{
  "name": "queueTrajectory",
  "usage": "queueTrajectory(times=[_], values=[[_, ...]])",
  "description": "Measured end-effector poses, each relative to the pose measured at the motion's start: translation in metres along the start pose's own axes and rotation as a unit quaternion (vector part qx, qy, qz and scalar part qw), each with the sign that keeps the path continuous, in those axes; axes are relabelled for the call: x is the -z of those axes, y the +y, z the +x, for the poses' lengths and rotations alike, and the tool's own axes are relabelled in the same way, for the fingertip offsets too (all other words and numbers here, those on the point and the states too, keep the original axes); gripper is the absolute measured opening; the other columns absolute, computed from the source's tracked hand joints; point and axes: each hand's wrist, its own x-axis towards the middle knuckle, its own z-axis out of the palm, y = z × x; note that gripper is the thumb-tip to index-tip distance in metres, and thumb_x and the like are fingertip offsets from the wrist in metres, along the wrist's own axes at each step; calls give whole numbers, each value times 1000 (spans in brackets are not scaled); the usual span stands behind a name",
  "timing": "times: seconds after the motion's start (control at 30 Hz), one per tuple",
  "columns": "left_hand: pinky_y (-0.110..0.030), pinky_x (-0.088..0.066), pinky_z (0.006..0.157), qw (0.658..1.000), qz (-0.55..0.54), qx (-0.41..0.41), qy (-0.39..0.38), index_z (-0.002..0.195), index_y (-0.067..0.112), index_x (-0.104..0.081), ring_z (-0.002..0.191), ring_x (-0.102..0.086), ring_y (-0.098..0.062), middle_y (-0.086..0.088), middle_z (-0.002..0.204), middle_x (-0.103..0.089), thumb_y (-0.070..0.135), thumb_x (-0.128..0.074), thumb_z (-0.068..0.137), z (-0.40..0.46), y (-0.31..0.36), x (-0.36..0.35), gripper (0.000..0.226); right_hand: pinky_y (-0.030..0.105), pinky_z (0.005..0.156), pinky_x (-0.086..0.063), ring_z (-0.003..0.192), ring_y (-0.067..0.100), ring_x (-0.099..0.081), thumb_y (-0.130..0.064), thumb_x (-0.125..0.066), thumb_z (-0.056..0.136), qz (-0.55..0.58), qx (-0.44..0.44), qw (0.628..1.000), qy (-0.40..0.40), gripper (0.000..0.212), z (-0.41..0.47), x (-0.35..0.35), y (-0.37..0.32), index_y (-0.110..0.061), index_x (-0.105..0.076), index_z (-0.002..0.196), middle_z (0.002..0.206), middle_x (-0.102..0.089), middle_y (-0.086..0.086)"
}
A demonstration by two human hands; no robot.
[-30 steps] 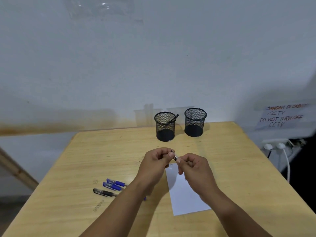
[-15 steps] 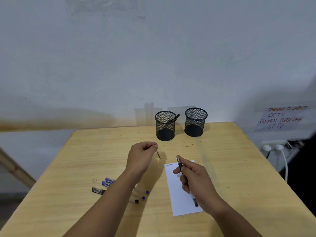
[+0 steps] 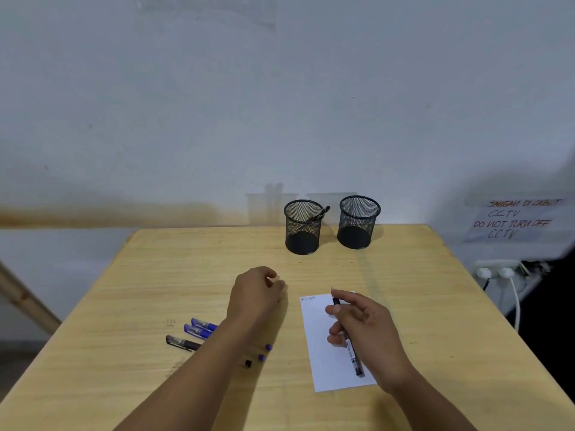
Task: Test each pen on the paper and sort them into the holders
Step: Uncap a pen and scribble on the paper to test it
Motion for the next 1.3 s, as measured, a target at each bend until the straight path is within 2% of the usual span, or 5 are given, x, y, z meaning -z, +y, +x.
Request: queueTrajectory(times=[0.17, 0.37, 0.53, 0.7, 1.3], values=[[-26, -42, 92, 989, 71, -132, 4, 125, 29, -61, 114, -49, -10, 13, 122, -58, 43, -56, 91, -19, -6, -7, 37, 39, 83, -60, 83, 24, -75, -11, -52, 100, 66, -12, 998, 6, 25, 9, 6, -1, -22, -72, 111, 96, -77, 6], [-23, -29, 102, 964, 110, -236, -58, 130, 39, -57, 133, -30, -6, 10, 141, -46, 59, -62, 80, -37, -18, -9, 54, 28, 80, -60, 88, 10, -74, -10, -74, 85, -15, 30, 999, 29, 26, 21, 4, -2, -25, -74, 105, 95, -78, -4], [-27, -29, 108, 960, 137, -237, -62, 132, 40, -57, 136, -25, -8, 7, 143, -45, 62, -58, 81, -36, -21, -11, 55, 20, 71, -59, 81, 9, -72, -24, -68, 91, -86, 66, 992, 58, 8, 40, -5, 0, -28, -73, 95, 89, -75, -7], [-28, -26, 110, 960, 145, -232, -65, 134, 40, -55, 138, -22, -10, 7, 143, -44, 63, -56, 82, -35, -23, -13, 57, 26, 75, -57, 79, 8, -72, -17, -72, 87, -149, 72, 985, 55, 7, 52, -8, 8, -23, -68, 90, 83, -74, -4], [-34, -29, 111, 958, 165, -225, -69, 136, 42, -53, 141, -19, -11, 9, 146, -44, 66, -52, 82, -33, -25, -15, 59, 4, 53, -42, 69, -17, -62, -24, -69, 89, -256, 78, 960, 78, 7, 54, -12, 18, -18, -66, 87, 73, -68, -17]])
